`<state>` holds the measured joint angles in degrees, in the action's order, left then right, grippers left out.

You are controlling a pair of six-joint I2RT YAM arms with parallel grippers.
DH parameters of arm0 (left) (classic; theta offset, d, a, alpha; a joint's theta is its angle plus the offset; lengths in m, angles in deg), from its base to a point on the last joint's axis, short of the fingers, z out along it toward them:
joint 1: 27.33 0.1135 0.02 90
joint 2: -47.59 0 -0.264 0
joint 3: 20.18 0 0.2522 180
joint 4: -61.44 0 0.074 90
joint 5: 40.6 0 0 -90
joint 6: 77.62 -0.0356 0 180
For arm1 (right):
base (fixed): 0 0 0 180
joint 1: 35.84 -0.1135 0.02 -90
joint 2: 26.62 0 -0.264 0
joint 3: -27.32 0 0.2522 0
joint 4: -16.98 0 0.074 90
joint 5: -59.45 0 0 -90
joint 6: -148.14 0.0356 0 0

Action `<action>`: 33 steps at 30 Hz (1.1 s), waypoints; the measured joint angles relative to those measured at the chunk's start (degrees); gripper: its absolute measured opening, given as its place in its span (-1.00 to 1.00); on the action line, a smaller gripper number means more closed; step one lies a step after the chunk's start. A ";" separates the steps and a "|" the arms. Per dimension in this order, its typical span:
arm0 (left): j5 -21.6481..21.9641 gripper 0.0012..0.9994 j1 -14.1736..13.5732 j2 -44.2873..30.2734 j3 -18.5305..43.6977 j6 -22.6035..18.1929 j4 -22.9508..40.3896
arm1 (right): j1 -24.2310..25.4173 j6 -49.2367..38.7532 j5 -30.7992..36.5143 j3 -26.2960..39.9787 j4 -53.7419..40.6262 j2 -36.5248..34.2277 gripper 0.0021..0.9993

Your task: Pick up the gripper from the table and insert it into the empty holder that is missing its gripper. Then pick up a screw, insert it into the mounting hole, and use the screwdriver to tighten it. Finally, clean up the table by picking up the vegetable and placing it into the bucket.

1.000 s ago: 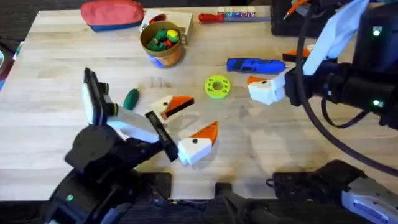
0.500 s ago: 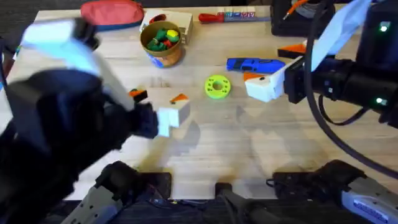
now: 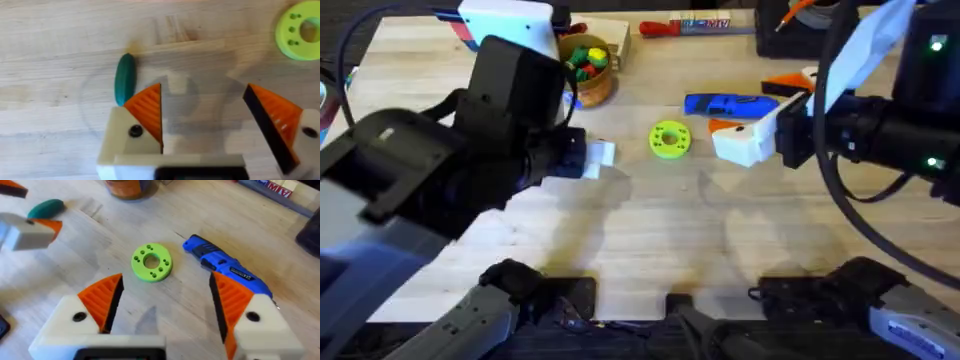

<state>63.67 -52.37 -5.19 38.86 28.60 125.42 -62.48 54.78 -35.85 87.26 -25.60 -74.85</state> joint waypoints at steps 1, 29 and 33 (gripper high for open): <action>0.50 0.97 1.46 -1.02 0.00 -1.07 -0.29 | 0.00 0.00 -0.04 -0.01 0.00 0.00 0.98; -11.97 0.97 38.21 -26.79 0.00 -34.38 -8.95 | 0.02 0.00 0.20 0.02 0.07 -0.87 0.98; -12.39 0.47 38.21 -28.99 0.00 -35.31 -10.07 | 0.02 -0.02 0.55 0.01 0.11 -3.55 0.98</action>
<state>51.28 -14.16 -34.18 38.86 -6.71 115.36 -62.46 54.76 -35.30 87.27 -25.49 -78.40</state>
